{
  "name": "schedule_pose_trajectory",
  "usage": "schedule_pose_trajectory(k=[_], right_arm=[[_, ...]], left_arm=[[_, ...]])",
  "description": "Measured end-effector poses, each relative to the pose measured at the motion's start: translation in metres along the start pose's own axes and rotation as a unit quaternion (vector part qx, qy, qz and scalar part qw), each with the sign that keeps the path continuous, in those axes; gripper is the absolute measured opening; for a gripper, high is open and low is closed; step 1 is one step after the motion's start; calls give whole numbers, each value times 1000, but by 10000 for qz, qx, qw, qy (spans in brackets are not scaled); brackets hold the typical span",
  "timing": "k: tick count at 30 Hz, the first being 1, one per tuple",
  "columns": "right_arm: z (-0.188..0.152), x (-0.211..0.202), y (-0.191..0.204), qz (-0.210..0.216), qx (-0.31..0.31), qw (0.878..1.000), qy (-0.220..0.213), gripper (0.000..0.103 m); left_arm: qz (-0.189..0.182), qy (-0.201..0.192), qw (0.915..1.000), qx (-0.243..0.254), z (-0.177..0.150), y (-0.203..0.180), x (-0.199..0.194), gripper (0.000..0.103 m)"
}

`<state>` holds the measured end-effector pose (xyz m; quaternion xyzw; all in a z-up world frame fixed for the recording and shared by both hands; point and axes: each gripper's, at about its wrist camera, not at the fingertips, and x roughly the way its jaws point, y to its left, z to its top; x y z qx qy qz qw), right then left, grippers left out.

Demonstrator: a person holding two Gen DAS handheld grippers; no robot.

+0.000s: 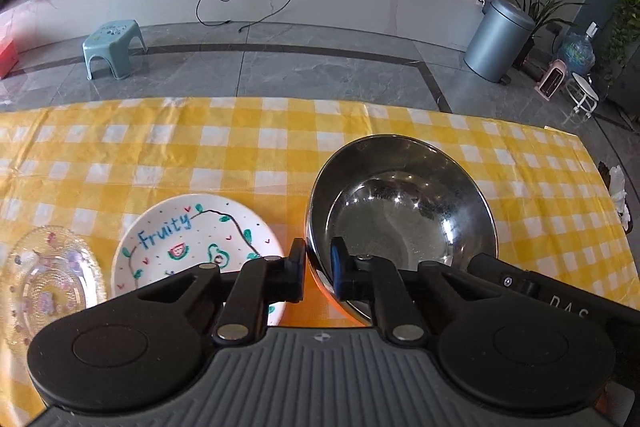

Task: Organize plates and bowls
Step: 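Lower the blue steel bowl into the orange steel bowl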

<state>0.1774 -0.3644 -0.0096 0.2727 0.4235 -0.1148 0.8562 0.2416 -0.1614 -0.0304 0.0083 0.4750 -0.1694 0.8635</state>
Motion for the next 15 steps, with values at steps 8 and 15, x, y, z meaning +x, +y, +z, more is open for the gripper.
schedule_pose_trajectory(k=[8, 15], right_arm=[[-17, -46, 9, 457, -224, 9987, 31, 7], [-39, -95, 28, 960, -582, 9937, -23, 6]], left_arm=[[118, -166, 9998, 0, -18, 9, -56, 15], [303, -438, 9979, -364, -51, 23, -117, 16]])
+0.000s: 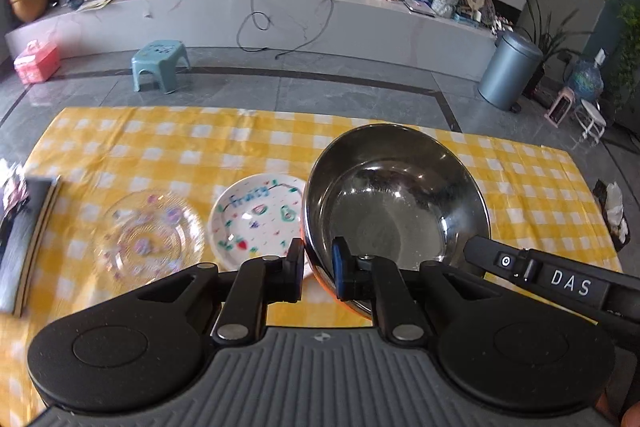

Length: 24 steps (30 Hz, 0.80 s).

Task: Organize plates and bowls
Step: 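Lower the blue steel bowl into the orange steel bowl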

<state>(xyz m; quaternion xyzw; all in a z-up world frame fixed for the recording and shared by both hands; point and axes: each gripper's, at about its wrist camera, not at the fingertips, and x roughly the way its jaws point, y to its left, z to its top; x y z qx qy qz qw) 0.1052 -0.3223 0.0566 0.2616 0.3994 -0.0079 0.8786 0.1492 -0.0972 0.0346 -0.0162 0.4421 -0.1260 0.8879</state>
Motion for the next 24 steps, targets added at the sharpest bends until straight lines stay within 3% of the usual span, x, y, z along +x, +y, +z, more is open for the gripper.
schedule_pose_trajectory(k=[10, 24], right_arm=[[-80, -60, 29, 264, -237, 9993, 98, 7], [-135, -90, 49, 287, -618, 9963, 528, 7]], left_arm=[[125, -197, 9995, -228, -54, 29, -70, 16], [-50, 7, 9965, -839, -116, 74, -103, 16]])
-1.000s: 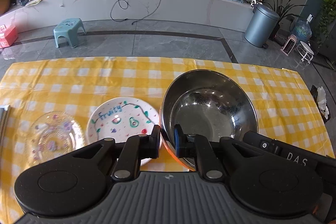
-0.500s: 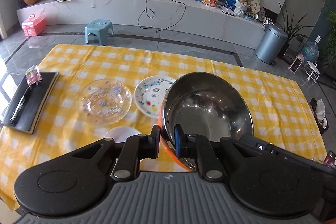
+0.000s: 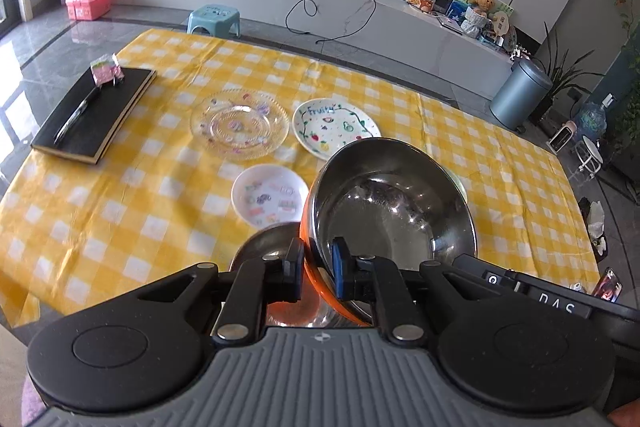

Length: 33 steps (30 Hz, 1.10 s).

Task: Organize plates and bowls
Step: 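Lower the blue steel bowl into the orange steel bowl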

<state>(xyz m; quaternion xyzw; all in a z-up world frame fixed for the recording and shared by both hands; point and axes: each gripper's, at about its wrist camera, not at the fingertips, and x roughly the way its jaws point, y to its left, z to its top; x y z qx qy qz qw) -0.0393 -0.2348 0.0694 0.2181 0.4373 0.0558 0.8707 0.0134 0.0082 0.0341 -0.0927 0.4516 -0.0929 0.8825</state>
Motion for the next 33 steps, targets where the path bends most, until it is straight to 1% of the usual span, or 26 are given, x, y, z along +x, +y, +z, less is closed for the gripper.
schedule_pose_trajectory(k=[8, 15, 25, 33], right_arm=[[-12, 9, 12, -133, -232, 9994, 223, 7], [-19, 25, 23, -274, -367, 9980, 443, 7], [-21, 44, 28, -441, -430, 9961, 633, 6], [-24, 58, 32, -512, -478, 9947, 752, 6]], left_arm=[[-39, 214, 9991, -353, -19, 26, 3, 16], [-44, 440, 9974, -565, -27, 43, 13, 16], [-66, 652, 9958, -643, -29, 55, 25, 17], [-14, 644, 9959, -635, -30, 60, 30, 17]])
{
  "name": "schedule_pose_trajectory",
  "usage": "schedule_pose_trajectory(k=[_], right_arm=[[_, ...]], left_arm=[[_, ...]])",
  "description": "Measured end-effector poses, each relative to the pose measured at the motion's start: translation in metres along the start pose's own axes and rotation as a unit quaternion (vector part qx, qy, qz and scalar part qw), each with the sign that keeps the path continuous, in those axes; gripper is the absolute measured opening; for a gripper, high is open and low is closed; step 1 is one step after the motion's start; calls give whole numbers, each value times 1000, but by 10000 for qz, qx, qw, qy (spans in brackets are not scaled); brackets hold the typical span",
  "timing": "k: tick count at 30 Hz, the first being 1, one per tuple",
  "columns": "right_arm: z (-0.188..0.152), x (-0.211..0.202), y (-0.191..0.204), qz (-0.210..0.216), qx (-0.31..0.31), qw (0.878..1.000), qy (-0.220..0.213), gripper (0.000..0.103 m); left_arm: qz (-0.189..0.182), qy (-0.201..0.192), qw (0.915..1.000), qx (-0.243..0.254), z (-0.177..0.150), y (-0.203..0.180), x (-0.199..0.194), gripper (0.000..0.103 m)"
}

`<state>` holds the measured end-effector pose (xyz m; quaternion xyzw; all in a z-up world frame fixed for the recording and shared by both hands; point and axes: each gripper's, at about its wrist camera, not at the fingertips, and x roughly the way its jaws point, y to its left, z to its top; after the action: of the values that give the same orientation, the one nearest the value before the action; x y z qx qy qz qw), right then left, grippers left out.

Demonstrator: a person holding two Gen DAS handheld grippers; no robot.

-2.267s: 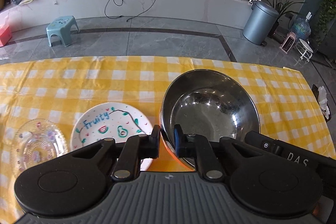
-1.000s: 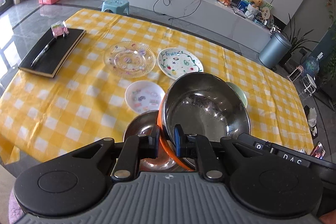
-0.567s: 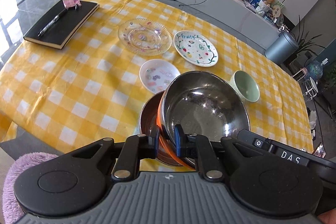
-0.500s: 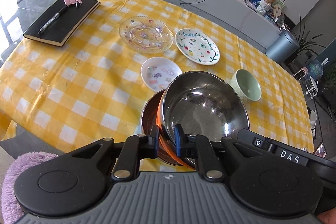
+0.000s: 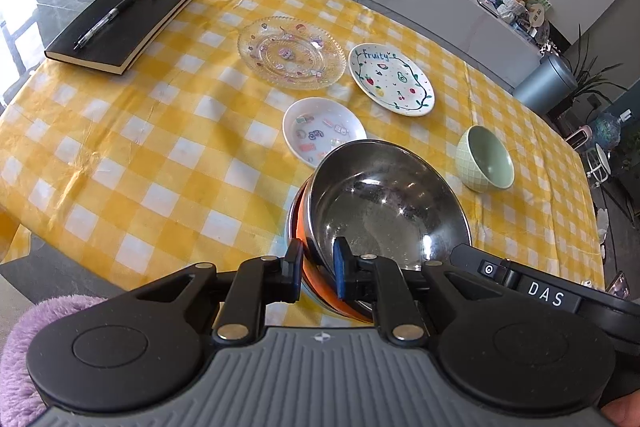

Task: Organize plates and bowls
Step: 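Lower the blue steel bowl into the orange steel bowl, then open both grippers to release the nested bowl rim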

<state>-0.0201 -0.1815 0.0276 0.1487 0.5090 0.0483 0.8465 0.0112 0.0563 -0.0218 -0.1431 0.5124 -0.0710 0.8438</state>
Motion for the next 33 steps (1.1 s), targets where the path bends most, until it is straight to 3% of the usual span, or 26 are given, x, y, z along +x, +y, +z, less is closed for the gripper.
schedule_pose_trajectory(k=[17, 23, 24, 30, 33], right_arm=[[-3, 9, -3, -11, 68, 10000, 58, 8], [-3, -3, -6, 59, 57, 9999, -115, 13], [-3, -6, -8, 89, 70, 9998, -170, 18], [2, -29, -17, 151, 93, 9982, -569, 34], [6, -37, -25, 100, 124, 9971, -739, 34]], left_arm=[[59, 43, 9999, 100, 0, -2, 9, 19], [45, -73, 9999, 132, 1, -5, 0, 39], [48, -113, 9998, 160, 1, -6, -3, 43], [91, -463, 9984, 318, 6, -17, -22, 50], [-18, -642, 9971, 414, 10, -28, -30, 53]])
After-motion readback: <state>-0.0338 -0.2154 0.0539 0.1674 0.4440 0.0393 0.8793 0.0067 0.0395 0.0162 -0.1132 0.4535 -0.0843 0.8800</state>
